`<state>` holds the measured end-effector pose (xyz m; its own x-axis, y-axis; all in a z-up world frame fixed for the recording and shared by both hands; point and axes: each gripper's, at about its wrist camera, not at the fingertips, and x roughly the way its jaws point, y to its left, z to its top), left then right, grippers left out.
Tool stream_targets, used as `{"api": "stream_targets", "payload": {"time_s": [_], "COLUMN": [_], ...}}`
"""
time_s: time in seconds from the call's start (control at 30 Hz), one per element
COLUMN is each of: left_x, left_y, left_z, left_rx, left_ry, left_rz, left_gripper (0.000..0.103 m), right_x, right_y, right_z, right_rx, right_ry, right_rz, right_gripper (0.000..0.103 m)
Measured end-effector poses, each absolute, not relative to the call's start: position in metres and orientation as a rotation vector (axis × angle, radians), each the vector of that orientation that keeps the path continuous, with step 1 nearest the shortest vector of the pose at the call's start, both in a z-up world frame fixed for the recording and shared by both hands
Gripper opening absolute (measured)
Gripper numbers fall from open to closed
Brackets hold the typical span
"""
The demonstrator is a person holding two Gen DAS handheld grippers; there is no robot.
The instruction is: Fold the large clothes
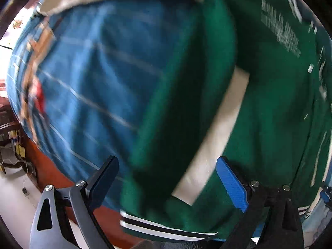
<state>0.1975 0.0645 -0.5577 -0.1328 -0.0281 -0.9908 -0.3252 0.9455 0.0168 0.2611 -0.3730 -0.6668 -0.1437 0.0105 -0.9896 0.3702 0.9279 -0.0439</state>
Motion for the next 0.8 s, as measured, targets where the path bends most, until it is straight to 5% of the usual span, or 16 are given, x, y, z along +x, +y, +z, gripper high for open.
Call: {"api": "stream_targets", "payload": {"time_s": [0.1, 0.17, 0.23, 0.27, 0.33, 0.4, 0.43, 0.53, 0.8], "left_x": [0.2, 0.204, 0.209, 0.212, 0.216, 0.218, 0.215, 0.222, 0.241], "left_y": [0.051, 0.047, 0.043, 0.039, 0.038, 0.038, 0.038, 0.046, 0.062], "left_z": [-0.57, -0.57, -0.565, -0.565, -0.561, -0.556, -0.553, -0.538, -0.53], "left_rx": [-0.228, -0.218, -0.183, -0.156, -0.144, -0.114, -0.092, -0.061, -0.026], "left_ry": [1.677, 1.646, 1.606, 1.604, 1.594, 1.584, 1.579, 1.559, 1.553], "left_rz": [0.278, 0.285, 0.313, 0.318, 0.295, 0.277, 0.267, 0.25, 0.231], "left_gripper": [0.095, 0.084, 0.022, 0.012, 0.007, 0.007, 0.007, 0.006, 0.007], "right_x": [0.248, 0.242, 0.237, 0.235, 0.233, 0.232, 0.231, 0.224, 0.185], "right_y": [-0.397, -0.407, -0.413, -0.414, -0.412, -0.408, -0.406, -0.402, -0.418], "right_z": [-0.684, -0.697, -0.71, -0.715, -0.716, -0.714, -0.709, -0.692, -0.649], "right_rx": [0.296, 0.34, 0.431, 0.485, 0.505, 0.509, 0.501, 0.494, 0.706], "right_ry": [1.708, 1.723, 1.757, 1.768, 1.762, 1.757, 1.75, 1.739, 1.712], "right_rz": [-0.33, -0.306, -0.268, -0.242, -0.208, -0.191, -0.179, -0.18, -0.168], "right_gripper": [0.077, 0.077, 0.077, 0.077, 0.072, 0.056, 0.04, 0.021, 0.016]}}
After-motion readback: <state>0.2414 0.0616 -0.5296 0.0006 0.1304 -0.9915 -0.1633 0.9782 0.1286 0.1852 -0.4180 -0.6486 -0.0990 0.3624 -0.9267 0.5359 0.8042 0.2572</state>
